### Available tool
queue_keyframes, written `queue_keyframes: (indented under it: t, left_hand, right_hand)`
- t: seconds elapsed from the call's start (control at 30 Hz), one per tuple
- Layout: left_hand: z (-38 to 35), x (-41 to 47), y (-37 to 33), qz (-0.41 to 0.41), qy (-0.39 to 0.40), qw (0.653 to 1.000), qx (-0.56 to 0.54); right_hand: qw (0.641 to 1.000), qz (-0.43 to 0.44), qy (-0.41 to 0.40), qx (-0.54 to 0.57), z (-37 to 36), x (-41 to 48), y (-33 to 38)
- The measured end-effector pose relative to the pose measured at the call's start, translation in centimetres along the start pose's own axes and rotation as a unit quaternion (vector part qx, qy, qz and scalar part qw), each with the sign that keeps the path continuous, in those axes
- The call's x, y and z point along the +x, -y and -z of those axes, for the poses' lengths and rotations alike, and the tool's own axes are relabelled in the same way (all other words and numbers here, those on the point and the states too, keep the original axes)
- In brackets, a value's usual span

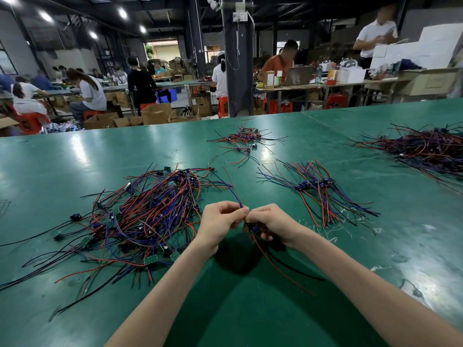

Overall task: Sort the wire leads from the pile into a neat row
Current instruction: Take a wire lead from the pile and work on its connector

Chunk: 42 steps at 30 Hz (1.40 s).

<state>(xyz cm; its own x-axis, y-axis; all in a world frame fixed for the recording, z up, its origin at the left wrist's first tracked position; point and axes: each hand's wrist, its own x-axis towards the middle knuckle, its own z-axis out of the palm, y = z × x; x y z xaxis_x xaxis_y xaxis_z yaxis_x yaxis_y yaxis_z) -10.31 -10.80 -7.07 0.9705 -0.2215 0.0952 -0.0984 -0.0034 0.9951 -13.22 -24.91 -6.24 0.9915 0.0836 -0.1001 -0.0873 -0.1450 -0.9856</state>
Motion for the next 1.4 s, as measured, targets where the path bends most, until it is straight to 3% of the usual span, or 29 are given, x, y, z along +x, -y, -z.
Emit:
queue_keyframes:
  t: [0.17,0.33,0.73,1.4]
  left_hand:
    - [-0.3,-0.2,0.1,-0.137,-0.054,0.969,0.199]
    - [-0.1,-0.3,0.0,-0.173,-0.087,0.951,0.243]
    - [3.8,1.6,-0.3,-0.134,-0.214,0.938,0.238]
    - [4.5,2.0,-0.5,-0.078,-0.246,0.955,0.143]
  right_hand:
    - [1.0,-0.003,-0.005,-0.004,0.1,0.0,-0.1]
    - [1.0,0.0,-0.01,-0.003,0.0,0.2,-0.2]
    - [0.998,0.013,0.04,-0.041,-0.3,0.0,-0.2]
    - [0.994,0.021,0.082,-0.074,0.1,-0.6,0.3]
